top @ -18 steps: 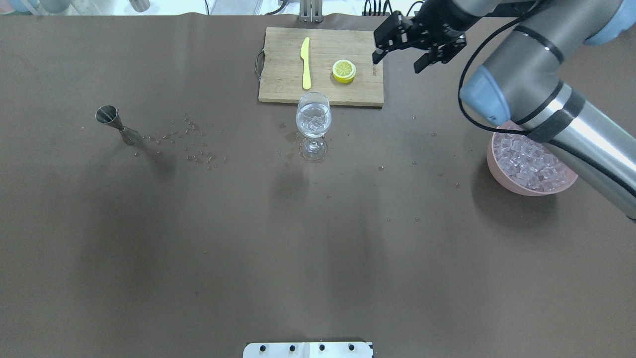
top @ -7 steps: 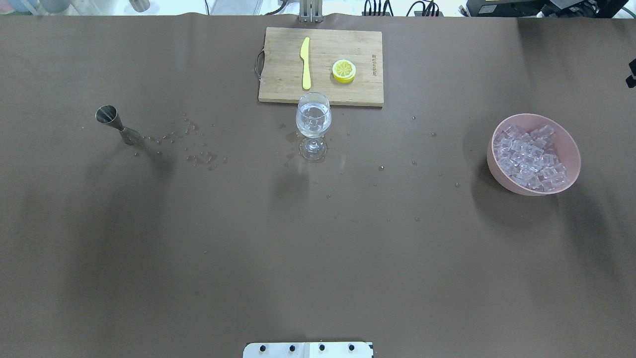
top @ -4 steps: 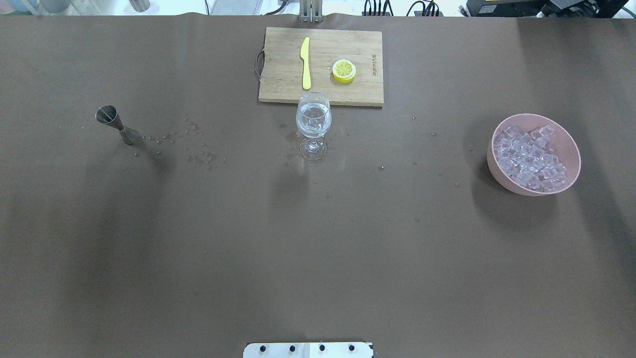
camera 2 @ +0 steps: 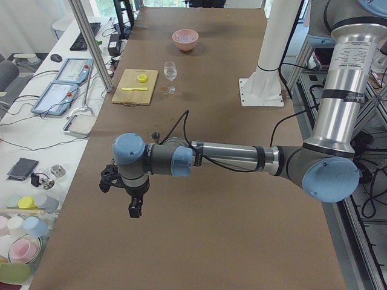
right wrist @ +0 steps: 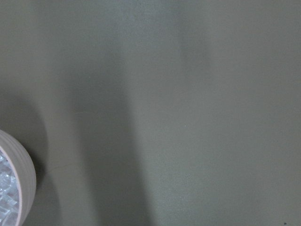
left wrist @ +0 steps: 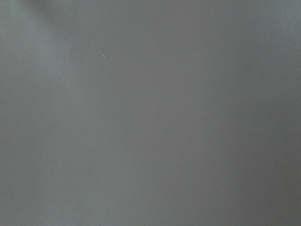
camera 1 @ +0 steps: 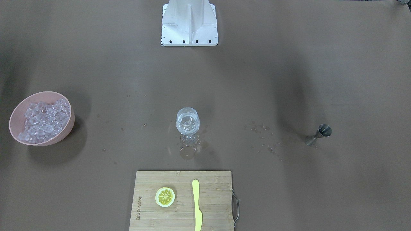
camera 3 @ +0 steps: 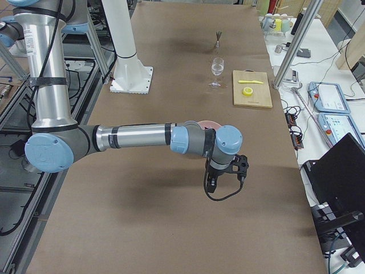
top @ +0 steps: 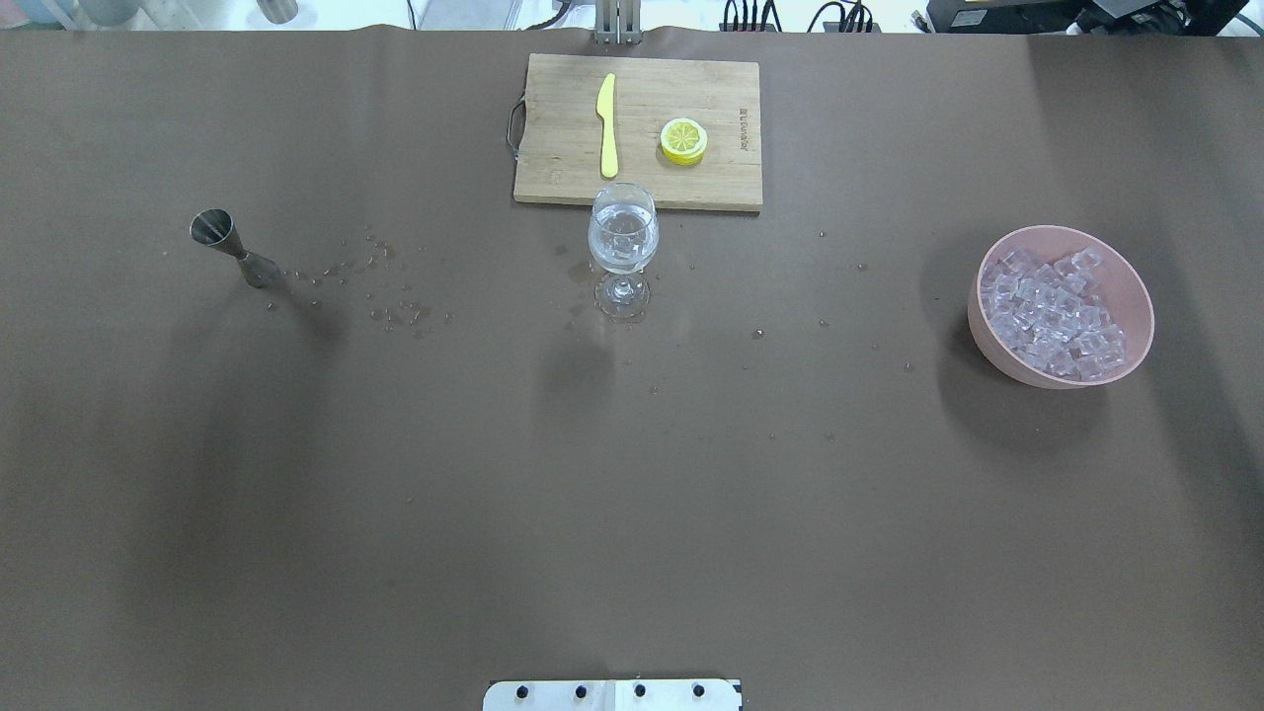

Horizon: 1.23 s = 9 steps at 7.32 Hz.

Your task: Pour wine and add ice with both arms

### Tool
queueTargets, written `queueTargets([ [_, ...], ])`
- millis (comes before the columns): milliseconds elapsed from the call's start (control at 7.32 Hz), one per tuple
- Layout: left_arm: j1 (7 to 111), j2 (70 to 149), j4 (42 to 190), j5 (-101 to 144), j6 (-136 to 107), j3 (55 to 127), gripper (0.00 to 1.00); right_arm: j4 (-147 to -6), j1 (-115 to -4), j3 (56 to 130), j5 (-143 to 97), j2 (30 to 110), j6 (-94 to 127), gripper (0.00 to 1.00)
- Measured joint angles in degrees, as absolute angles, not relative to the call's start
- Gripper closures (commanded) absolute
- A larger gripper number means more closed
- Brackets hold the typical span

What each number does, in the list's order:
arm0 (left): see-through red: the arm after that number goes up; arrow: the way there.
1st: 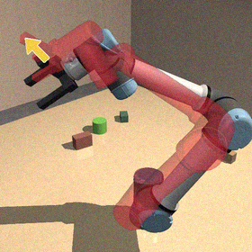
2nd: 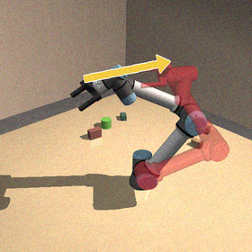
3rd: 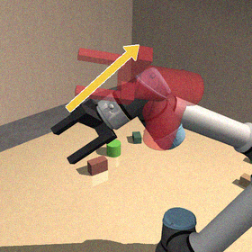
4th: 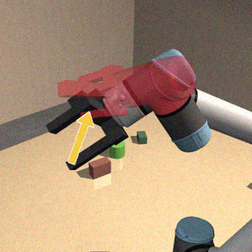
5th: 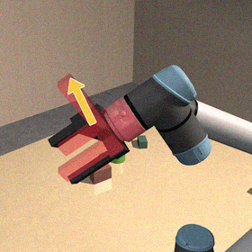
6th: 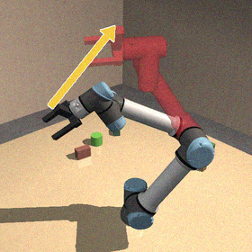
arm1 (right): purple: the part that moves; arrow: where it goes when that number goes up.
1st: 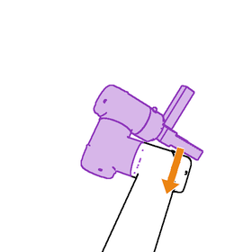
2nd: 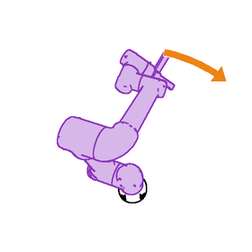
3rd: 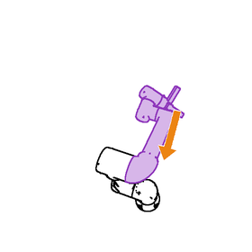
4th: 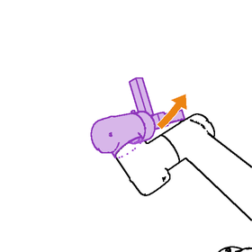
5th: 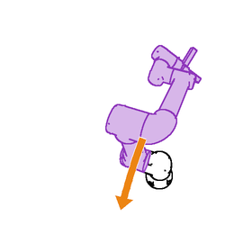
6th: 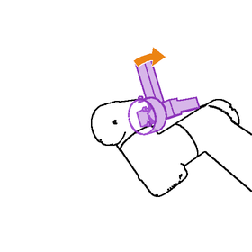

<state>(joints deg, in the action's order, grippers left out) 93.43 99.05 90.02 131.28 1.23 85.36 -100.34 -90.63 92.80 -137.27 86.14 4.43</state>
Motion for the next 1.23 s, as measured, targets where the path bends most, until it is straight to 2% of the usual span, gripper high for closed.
queueTargets([
  [1230,93.43,99.05,89.96,131.31,1.23,85.25,0.02,-98.61,-90.70,95.23,-137.37,86.40,5.18,0.00],
])
